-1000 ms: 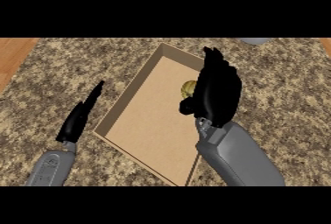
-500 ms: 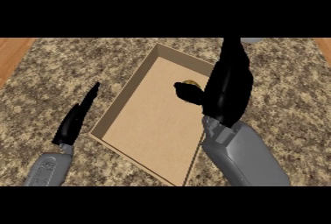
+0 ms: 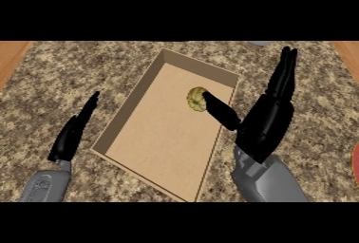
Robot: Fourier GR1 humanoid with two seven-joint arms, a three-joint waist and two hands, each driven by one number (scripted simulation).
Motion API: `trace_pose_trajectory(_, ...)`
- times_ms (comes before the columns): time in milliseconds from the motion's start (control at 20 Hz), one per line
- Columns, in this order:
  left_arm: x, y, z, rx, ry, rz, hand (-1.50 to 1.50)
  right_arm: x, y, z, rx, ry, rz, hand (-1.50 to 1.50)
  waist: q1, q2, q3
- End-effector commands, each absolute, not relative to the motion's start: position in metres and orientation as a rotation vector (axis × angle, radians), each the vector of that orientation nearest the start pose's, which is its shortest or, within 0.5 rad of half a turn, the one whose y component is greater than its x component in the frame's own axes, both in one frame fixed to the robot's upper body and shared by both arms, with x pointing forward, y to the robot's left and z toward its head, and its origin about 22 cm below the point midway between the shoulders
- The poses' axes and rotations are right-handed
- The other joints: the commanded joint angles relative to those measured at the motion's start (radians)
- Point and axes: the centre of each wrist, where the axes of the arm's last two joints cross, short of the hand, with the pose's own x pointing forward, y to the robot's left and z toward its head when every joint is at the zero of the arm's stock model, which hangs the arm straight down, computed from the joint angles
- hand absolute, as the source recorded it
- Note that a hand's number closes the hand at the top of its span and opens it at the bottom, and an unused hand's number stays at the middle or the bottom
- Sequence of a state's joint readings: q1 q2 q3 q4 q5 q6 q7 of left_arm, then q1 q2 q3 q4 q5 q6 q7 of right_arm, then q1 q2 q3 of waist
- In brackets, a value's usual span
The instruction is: Pick the squash from the plate and place it in the cardboard box
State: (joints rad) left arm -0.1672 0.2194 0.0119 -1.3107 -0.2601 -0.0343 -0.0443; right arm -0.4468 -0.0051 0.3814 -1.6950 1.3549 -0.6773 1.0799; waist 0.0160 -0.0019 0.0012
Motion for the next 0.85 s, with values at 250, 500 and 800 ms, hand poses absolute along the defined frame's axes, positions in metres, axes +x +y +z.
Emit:
trace_pose_trajectory(250, 0.280, 0.264, -0.011, 0.340, -1.466, -0.413, 0.00, 0.217, -0.115, 0.094, -1.072, -1.631, -0.491, -1.50, -0.030, -0.002, -0.001)
trace_pose_trajectory(500, 0.275, 0.288, -0.009, 0.336, -1.460, -0.395, 0.00, 0.181, -0.133, 0.071, -1.106, -1.614, -0.494, -1.50, -0.025, 0.001, -0.001)
trace_pose_trajectory(800, 0.269, 0.284, -0.030, 0.321, -1.477, -0.422, 0.00, 0.157, -0.145, 0.052, -1.116, -1.609, -0.435, -1.50, -0.021, 0.002, -0.001)
